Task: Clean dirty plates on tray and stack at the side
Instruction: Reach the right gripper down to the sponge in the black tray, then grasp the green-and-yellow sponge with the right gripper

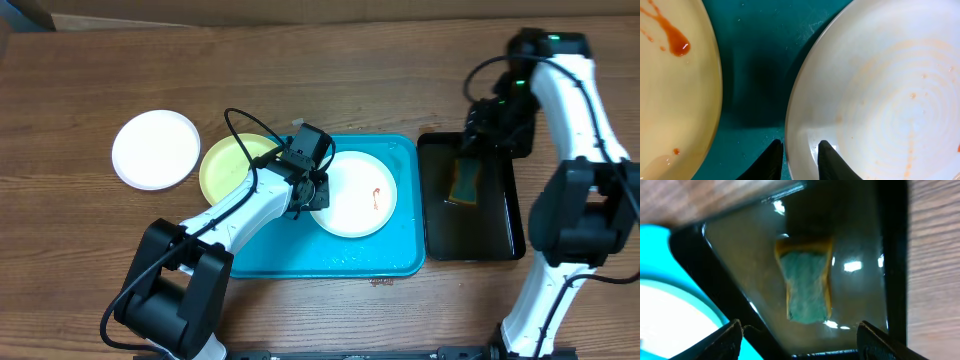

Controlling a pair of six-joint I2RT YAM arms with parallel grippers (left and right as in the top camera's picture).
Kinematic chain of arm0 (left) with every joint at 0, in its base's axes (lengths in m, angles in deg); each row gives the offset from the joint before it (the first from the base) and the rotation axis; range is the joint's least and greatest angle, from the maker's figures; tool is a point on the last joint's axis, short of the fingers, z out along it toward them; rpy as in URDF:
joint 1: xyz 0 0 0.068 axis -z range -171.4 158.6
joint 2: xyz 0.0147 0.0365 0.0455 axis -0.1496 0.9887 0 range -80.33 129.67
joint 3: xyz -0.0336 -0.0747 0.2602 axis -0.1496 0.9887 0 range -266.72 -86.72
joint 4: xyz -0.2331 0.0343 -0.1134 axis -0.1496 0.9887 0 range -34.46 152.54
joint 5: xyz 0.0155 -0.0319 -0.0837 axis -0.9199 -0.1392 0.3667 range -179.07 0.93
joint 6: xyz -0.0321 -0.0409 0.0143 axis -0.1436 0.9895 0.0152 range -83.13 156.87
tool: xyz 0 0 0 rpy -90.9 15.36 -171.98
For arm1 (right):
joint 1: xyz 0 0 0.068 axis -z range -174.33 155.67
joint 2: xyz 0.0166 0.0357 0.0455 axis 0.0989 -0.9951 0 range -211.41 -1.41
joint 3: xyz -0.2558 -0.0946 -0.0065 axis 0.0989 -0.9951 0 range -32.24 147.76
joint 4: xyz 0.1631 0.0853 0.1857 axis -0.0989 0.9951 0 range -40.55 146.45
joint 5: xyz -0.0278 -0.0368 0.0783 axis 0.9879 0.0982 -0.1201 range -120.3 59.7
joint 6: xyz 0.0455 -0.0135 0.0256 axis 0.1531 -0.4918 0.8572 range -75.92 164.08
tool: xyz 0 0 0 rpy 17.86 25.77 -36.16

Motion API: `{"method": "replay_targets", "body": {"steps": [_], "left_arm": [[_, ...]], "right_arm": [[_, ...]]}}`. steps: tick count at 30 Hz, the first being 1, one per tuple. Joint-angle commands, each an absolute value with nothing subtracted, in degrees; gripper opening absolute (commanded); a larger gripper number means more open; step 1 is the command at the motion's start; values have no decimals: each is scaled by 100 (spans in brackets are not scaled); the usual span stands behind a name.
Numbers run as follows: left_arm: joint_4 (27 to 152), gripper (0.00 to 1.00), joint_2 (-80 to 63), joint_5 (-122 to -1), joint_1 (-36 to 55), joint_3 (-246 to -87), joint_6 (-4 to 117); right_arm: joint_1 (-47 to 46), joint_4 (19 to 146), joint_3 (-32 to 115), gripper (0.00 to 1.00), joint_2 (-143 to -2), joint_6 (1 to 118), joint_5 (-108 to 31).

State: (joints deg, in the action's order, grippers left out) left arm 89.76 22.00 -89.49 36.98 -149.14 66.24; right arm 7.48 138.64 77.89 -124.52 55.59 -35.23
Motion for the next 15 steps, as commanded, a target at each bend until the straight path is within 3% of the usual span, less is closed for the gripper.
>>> {"method": "replay_targets", "body": {"steps": [1,12,13,15], "left_arm": [[8956,26,2051,-8969,3672,-15054,6560],[8956,27,2051,-8969,3672,-15054,6560],[8956,27,2051,-8969,3672,-15054,6560],[8956,27,2051,-8969,3672,-15054,6560]], "right_arm": [[451,13894,7509,75,-12301,6084,-2747],[-2,12707,5787,75,-12301,6554,-2133],[-2,12657,5697,72,-12301,6554,-2133],[-2,12583,5568,45,-12301,6554,-2133]]}}
